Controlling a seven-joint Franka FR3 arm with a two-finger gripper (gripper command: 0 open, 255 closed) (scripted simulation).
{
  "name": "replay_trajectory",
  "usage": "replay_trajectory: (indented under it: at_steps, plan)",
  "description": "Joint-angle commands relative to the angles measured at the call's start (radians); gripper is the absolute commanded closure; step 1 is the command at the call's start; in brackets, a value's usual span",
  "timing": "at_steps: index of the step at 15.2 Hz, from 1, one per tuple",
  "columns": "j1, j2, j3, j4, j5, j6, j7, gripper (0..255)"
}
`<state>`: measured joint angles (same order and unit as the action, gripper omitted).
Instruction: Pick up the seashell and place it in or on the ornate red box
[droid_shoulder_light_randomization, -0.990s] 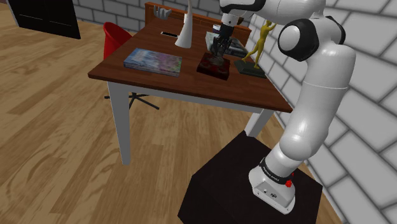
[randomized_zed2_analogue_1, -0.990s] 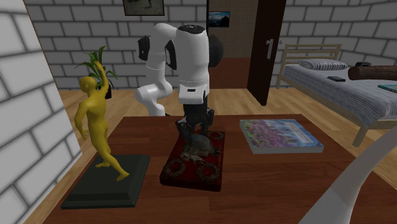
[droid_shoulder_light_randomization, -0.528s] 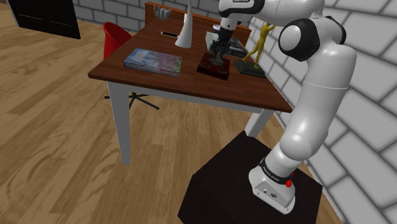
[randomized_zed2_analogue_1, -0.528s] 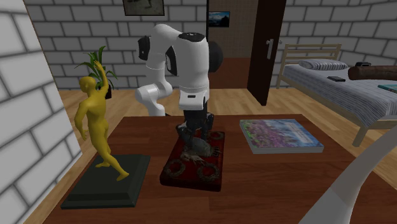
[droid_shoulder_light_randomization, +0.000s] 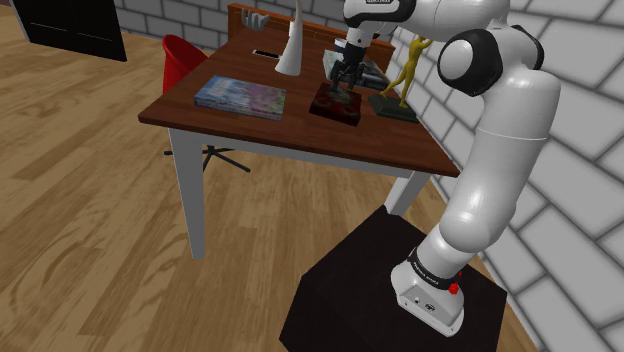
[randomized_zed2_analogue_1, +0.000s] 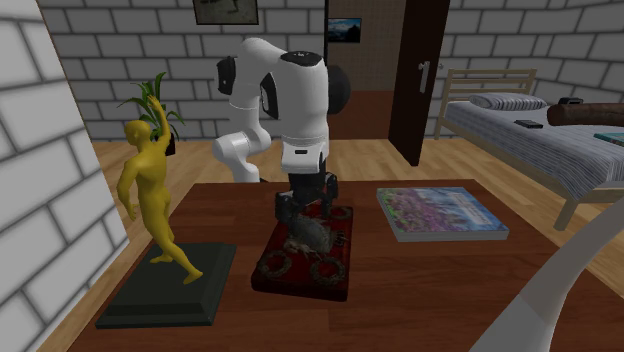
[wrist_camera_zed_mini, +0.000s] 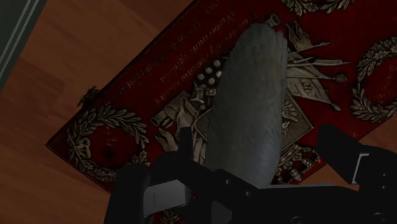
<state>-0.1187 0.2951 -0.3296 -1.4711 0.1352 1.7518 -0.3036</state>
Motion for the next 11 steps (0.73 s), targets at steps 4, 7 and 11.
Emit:
replay_trajectory:
  at_steps: [4,7,11]
  plan:
    - [-0.011,0.012,-0.003,0.118,0.003,-0.106,0.002,0]
    - [-0.014,0.018,-0.004,0.153,0.004,-0.136,0.002,0]
    - [-0.014,0.018,-0.004,0.153,0.005,-0.136,0.002,0]
